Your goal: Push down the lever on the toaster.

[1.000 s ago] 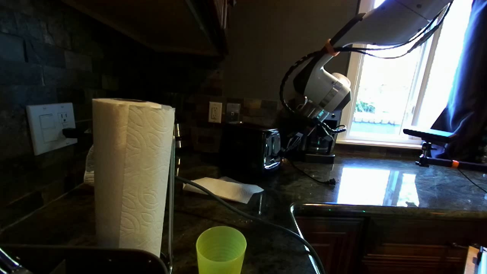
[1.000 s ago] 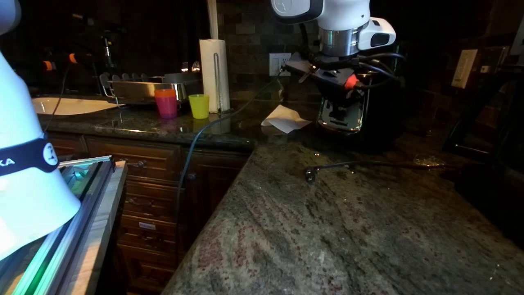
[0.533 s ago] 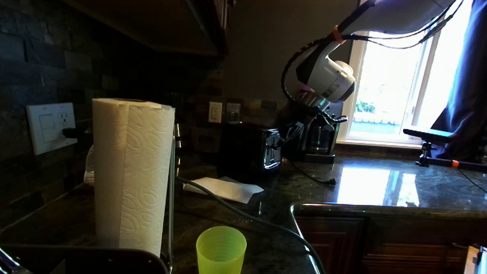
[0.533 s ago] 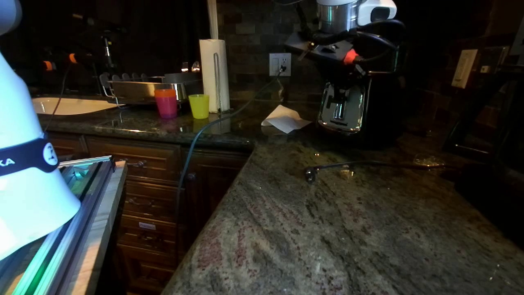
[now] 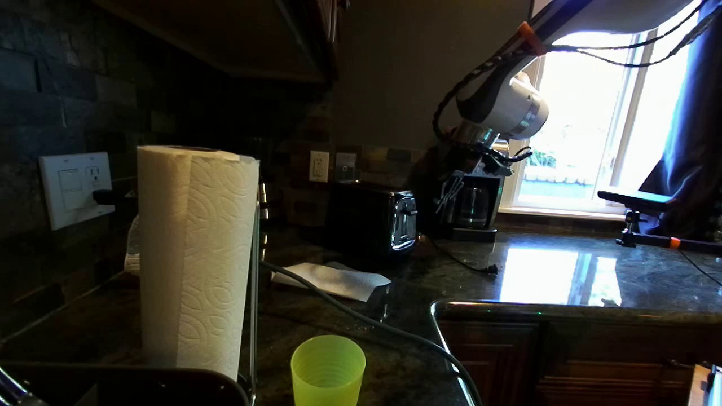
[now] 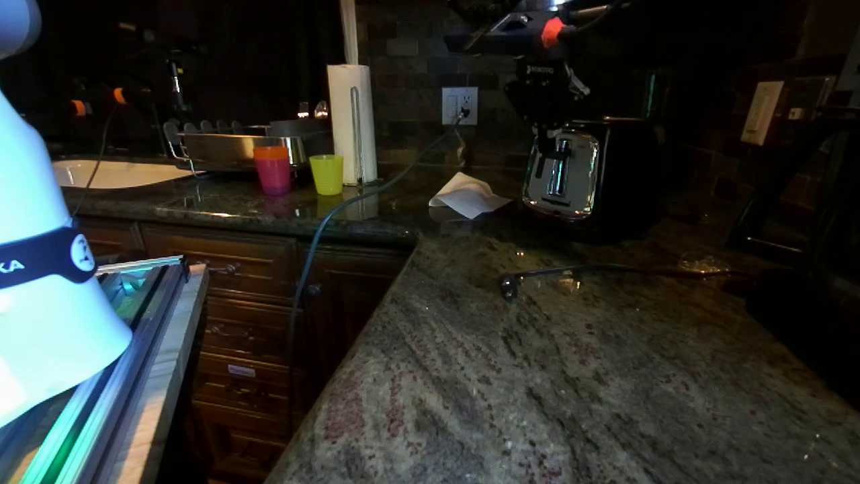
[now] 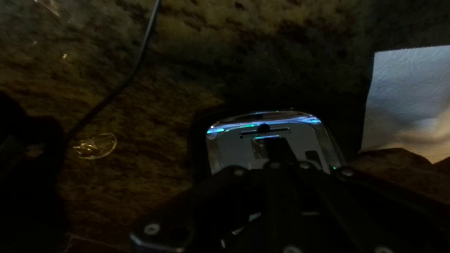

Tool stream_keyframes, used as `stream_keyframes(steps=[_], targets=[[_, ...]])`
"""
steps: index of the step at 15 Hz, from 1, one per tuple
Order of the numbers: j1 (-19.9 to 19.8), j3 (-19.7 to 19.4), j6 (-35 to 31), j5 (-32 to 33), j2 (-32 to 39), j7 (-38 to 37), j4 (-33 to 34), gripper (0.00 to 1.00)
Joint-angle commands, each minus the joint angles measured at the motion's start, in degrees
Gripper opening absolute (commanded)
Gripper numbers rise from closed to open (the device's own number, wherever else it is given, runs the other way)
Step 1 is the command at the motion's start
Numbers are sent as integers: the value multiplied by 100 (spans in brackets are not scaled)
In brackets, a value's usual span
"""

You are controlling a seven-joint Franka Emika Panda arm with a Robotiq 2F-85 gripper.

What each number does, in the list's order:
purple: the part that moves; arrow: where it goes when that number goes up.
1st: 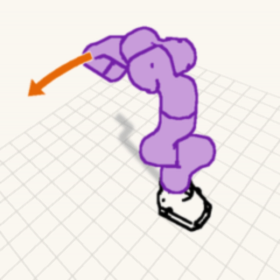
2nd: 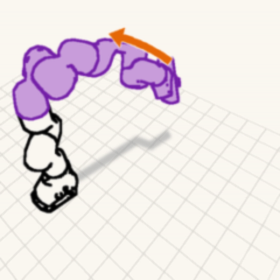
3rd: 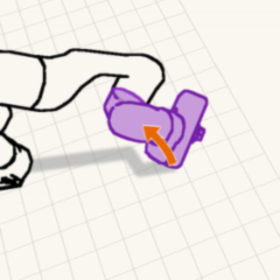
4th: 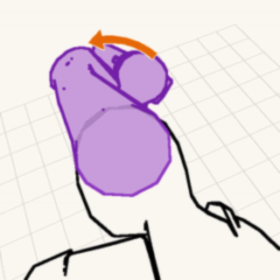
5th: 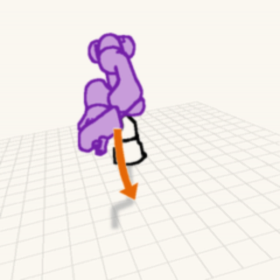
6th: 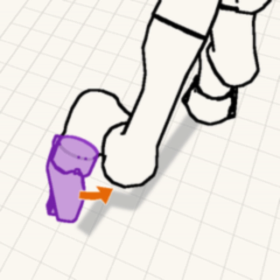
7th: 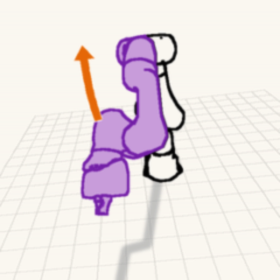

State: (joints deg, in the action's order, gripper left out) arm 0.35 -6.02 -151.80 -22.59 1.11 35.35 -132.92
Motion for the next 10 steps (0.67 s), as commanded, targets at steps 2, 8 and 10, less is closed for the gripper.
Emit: stream_keyframes(steps=[2, 8, 10], targets=[[-206, 76, 367, 1418, -624, -1304, -493, 0], [-87, 141, 1330, 1355, -1200, -1543, -670, 26], [-38, 175, 1705, 1272, -1365, -1623, -684, 33]])
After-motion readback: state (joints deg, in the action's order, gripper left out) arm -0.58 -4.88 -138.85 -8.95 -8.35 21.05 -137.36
